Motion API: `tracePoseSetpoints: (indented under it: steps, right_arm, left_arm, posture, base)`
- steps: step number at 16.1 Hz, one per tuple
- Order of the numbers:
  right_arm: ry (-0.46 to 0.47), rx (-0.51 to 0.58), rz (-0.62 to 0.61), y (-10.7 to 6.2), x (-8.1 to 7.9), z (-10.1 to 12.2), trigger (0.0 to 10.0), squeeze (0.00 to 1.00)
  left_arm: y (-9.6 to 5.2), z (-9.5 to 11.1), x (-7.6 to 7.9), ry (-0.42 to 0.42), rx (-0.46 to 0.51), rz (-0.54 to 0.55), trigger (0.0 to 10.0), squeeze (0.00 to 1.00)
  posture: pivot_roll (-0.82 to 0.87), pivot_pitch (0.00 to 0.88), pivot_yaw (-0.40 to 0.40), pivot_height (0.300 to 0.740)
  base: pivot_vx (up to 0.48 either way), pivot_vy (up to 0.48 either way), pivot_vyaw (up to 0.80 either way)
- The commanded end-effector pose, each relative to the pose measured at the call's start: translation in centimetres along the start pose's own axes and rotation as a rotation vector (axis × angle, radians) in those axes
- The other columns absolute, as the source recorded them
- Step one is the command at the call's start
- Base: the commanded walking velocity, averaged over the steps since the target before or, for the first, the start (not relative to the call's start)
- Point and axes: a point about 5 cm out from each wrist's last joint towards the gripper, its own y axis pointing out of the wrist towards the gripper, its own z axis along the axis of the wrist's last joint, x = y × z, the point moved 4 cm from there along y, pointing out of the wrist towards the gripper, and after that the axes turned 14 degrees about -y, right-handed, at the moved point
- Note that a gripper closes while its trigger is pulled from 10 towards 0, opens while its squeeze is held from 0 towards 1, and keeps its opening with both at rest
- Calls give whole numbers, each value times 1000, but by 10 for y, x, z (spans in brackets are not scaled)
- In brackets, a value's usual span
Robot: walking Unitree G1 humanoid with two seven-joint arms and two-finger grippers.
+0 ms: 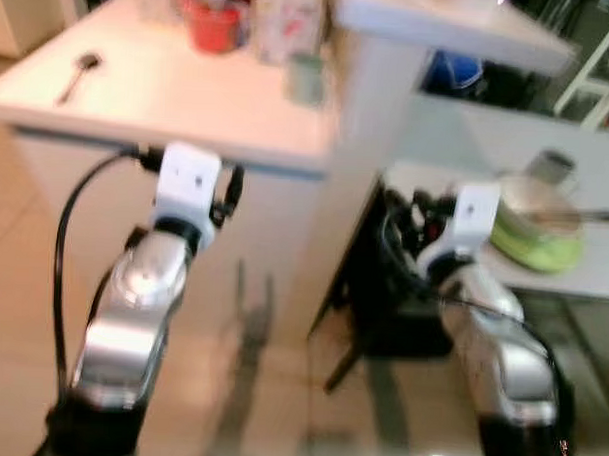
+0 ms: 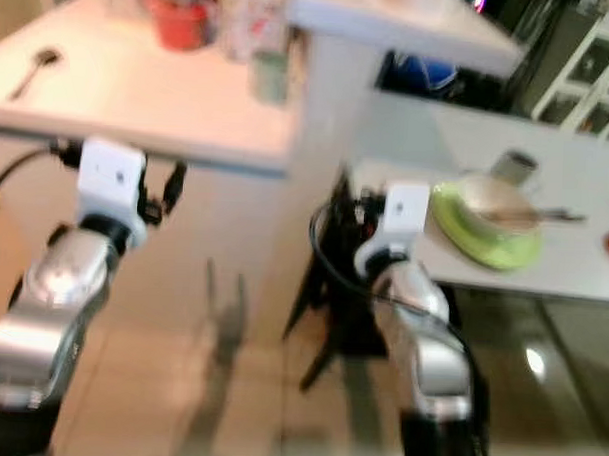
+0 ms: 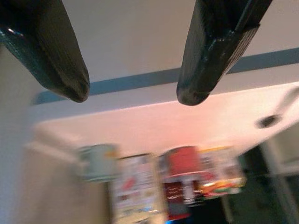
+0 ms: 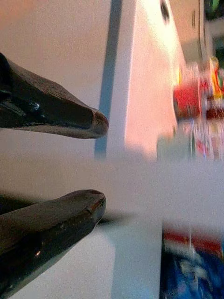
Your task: Setting the table
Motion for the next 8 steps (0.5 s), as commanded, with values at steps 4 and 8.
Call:
tracePoseSetpoints:
  steps: [4, 8]
  right_arm:
    - [14, 4, -30, -1, 8, 3, 10000, 0]
    - [34, -16, -49, -3, 9, -2, 10000, 0]
  left_arm:
    - [2, 4, 3, 5, 8, -22, 10000, 0]
    - [3, 5, 1, 12, 8, -24, 10000, 0]
  posture:
    - [69, 0, -115, 740]
    - [61, 0, -101, 740]
  base:
    - [0, 448, 0]
    - [0, 449, 0]
